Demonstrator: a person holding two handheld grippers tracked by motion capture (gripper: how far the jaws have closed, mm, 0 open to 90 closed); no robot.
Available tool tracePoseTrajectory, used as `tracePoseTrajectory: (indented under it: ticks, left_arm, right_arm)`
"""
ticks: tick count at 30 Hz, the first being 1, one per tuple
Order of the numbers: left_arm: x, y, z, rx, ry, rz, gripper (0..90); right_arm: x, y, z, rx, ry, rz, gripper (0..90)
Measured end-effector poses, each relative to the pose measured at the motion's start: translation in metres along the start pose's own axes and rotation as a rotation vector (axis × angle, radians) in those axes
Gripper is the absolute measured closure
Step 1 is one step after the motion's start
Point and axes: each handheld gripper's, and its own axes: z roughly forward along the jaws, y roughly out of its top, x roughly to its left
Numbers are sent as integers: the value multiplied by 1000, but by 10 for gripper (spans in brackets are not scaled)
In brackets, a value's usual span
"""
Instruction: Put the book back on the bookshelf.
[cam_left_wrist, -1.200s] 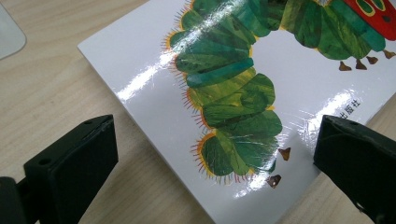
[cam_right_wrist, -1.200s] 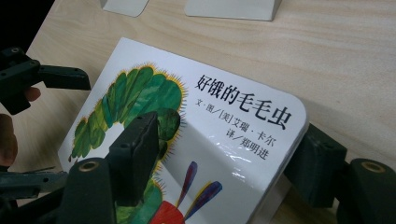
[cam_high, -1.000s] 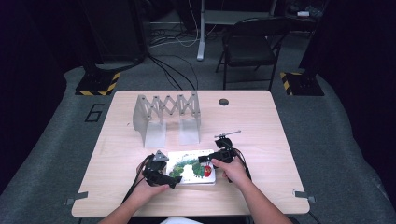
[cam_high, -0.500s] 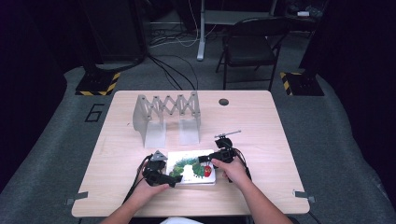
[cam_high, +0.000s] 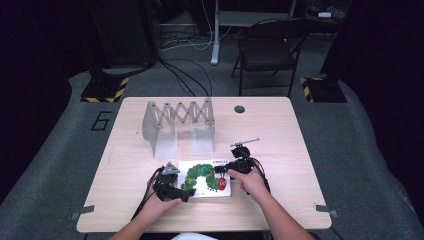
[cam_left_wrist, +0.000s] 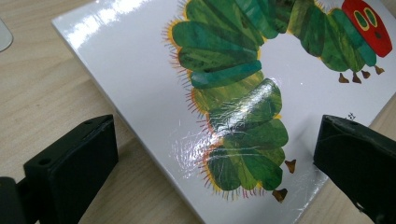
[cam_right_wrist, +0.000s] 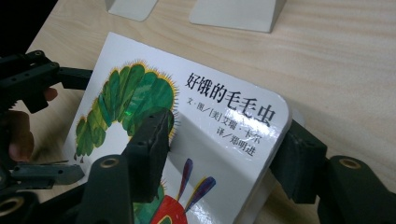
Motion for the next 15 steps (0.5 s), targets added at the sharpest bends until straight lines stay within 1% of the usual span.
tracePoseTrajectory:
  ticks: [1, 2, 3, 6, 8, 9, 10, 11, 12, 13, 14, 15]
  left_arm:
    - [-1, -1, 1, -12, 5, -5, 0]
    - [-1, 0, 0, -6, 1, -3, 0]
    - [0, -1, -1, 6, -8, 2, 0]
    - [0, -1, -1, -4, -13, -7, 0]
    - [-1, -2, 0, -8, -6, 0, 0]
    - [-1, -2, 0, -6, -6, 6, 0]
    - [-1, -2, 0, -10, -5, 8, 1]
    - [-2, -2, -1, -11, -7, 7, 4]
    - [-2, -2, -1, -11, -12, 14, 4]
    - [-3, -1, -2, -7, -26, 15, 22]
    - [-4, -1, -3, -10, -55, 18, 70]
    - [-6, -1, -4, -9, -63, 21, 111]
  right_arm:
    - [3, 0, -2, 0, 2, -1, 428]
    - [5, 0, -4, -9, -3, -12, 433]
    - [7, 0, -7, -20, -10, -43, 438]
    - [11, -1, -11, -24, -13, -52, 442]
    - [13, -2, -13, -33, -9, -59, 444]
    - [13, -2, -14, -47, -5, -74, 447]
    - [16, -3, -17, -45, -4, -64, 449]
    - [18, -3, -20, -57, -3, -75, 455]
    - [18, -3, -20, -57, -3, -75, 455]
    - [19, -3, -21, -61, -2, -80, 460]
    - [21, -4, -23, -66, -2, -84, 469]
    - [22, -4, -24, -74, -6, -96, 482]
